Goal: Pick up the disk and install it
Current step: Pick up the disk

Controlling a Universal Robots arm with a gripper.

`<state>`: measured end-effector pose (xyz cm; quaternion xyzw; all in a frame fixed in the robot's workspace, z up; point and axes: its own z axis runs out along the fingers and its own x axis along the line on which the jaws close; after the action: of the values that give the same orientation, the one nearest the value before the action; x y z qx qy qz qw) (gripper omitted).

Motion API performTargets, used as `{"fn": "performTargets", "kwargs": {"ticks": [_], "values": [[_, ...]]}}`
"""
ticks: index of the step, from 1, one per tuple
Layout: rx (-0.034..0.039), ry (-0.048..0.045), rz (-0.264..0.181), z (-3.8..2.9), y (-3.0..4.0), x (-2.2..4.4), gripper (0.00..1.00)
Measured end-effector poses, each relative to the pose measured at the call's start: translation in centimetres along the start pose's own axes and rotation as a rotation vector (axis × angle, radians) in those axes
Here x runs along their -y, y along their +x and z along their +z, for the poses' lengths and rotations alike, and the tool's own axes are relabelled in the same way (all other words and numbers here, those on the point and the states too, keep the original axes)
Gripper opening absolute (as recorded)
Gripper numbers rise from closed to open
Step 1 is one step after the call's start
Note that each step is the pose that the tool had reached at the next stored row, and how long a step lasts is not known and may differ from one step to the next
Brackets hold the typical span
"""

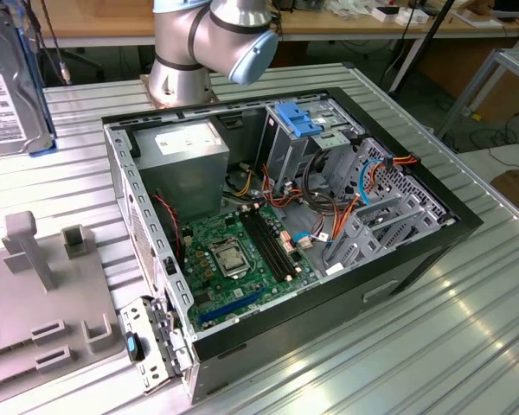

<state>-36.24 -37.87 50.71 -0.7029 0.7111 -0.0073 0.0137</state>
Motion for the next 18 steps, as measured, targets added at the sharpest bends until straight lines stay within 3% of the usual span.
{"fn": "performTargets", "kwargs": {"ticks": [1,3,6,9,13,15,18], "values": [[-0.0001,-0.0001,0.000,0.05,-0.02,1.18,0.37],[-0.0001,-0.0002,0.000,0.11,-0.04,2.76,0.37],[-0.0001,-0.0002,0.000,0.18,-0.07,4.35,0.37],[-0.0002,-0.0002,0.000,0.28,-0.12,6.65,0.37],[-0.0001,-0.0002,0.000,0.43,-0.27,10.69,0.37],[-0.0001,-0.0001,0.000,0.48,-0.32,12.28,0.37],[-0.0001,-0.0001,0.000,0.54,-0.38,14.07,0.37]]}}
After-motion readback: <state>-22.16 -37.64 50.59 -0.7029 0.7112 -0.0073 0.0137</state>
